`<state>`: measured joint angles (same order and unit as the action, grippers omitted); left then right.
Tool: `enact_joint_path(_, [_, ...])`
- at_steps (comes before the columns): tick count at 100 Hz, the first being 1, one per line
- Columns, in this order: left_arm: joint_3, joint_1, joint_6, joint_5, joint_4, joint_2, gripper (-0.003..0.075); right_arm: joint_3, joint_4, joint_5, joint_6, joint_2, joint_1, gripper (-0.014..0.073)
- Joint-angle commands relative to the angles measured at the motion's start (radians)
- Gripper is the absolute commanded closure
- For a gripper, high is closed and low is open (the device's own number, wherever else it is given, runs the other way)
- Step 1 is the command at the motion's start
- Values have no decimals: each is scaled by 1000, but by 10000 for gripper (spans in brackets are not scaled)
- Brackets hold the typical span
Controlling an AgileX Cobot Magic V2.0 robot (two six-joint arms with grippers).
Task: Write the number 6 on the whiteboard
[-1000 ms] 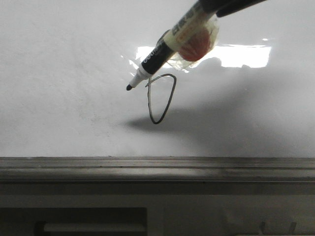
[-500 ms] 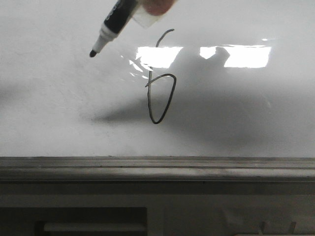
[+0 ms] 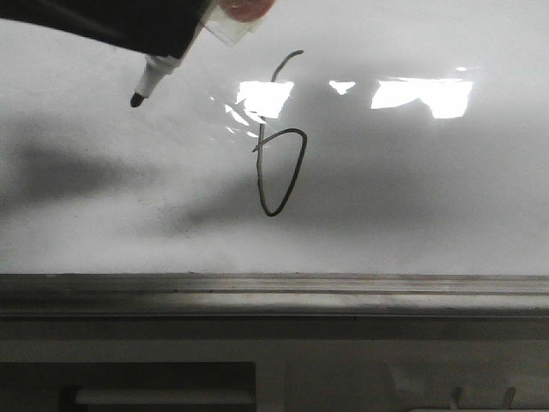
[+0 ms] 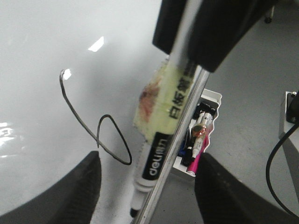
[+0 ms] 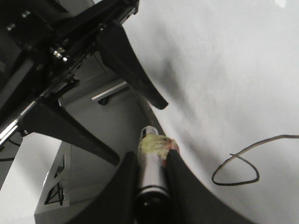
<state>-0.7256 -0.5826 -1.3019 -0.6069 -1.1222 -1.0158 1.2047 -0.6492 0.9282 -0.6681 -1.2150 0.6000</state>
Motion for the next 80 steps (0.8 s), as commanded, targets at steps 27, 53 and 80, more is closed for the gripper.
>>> enact_joint_path(27, [-37,-9,0,46,-30,-39,335,34,-59,-16,-10,18,-1,638])
enact_joint_path(53, [-37,-9,0,49,-32,-41,418,34,-59,-16,-10,18,-1,638])
enact_joint_path(80, [-37,-9,0,49,-48,-41,740,34,-71,-16,-12,18,-1,553])
